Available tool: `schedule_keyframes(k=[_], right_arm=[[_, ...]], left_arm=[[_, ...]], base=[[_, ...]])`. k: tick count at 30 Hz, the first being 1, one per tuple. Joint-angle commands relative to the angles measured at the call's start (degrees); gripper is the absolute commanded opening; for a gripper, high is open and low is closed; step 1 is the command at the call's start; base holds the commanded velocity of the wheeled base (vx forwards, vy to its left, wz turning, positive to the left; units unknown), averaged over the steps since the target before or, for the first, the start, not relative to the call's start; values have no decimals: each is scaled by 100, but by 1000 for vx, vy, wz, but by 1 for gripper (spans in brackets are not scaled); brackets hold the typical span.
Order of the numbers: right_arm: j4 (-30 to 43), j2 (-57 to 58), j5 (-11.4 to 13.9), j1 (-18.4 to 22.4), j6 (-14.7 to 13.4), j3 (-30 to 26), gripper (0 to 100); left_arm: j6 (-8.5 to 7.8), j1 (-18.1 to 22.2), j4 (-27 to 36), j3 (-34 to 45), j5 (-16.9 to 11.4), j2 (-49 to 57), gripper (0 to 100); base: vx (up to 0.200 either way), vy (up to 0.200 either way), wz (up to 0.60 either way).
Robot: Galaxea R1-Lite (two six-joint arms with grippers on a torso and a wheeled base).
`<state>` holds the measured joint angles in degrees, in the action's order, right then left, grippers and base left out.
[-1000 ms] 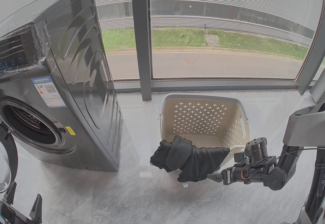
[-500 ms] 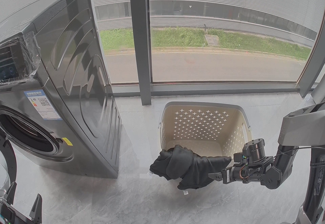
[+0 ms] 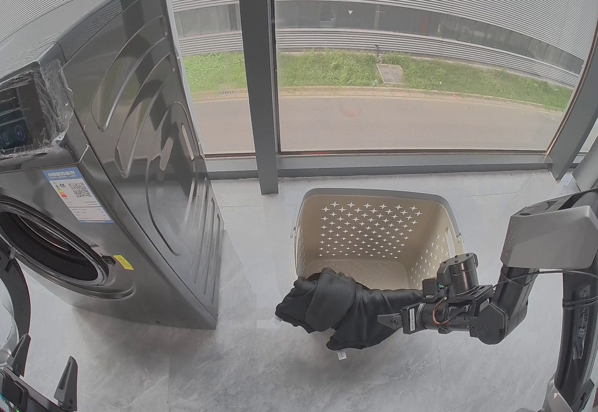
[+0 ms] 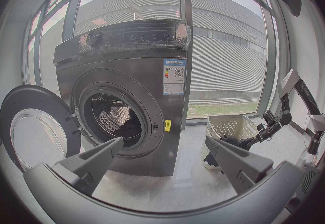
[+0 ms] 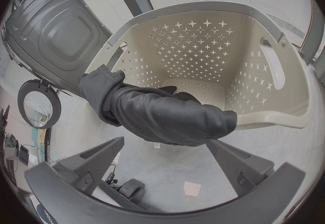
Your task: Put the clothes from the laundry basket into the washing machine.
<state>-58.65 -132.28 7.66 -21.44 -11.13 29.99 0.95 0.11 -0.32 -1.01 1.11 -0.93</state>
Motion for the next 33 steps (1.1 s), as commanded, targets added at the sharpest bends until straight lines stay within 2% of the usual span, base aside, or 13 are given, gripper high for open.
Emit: schedule_keyframes(k=[1,9,10,23,25,27,33], right_arm=[[11,-167,8,-18,-3,156,100],[-85,-281,17,-79,-30,385,100],[-94,-334,17,-79,-56,411,0],[-138,-158,61,-185,-100,288,0],[-200,62,78,-229,-109,174,0],[-252,361,96,-281,-232,16,0],[-279,1301,315,-334,-346,-485,0]], left_arm=[[2,7,-3,92,3,93,100],[19,7,-3,92,3,93,100],[19,7,-3,92,3,93,100],[28,-2,-3,92,3,93,100],[28,-2,-3,92,3,93,100],[28,7,-3,92,3,93,100],[28,7,-3,92,3,93,100]], base=[[0,0,0],[0,0,0],[0,0,0],[0,0,0],[0,0,0],[0,0,0],[0,0,0]])
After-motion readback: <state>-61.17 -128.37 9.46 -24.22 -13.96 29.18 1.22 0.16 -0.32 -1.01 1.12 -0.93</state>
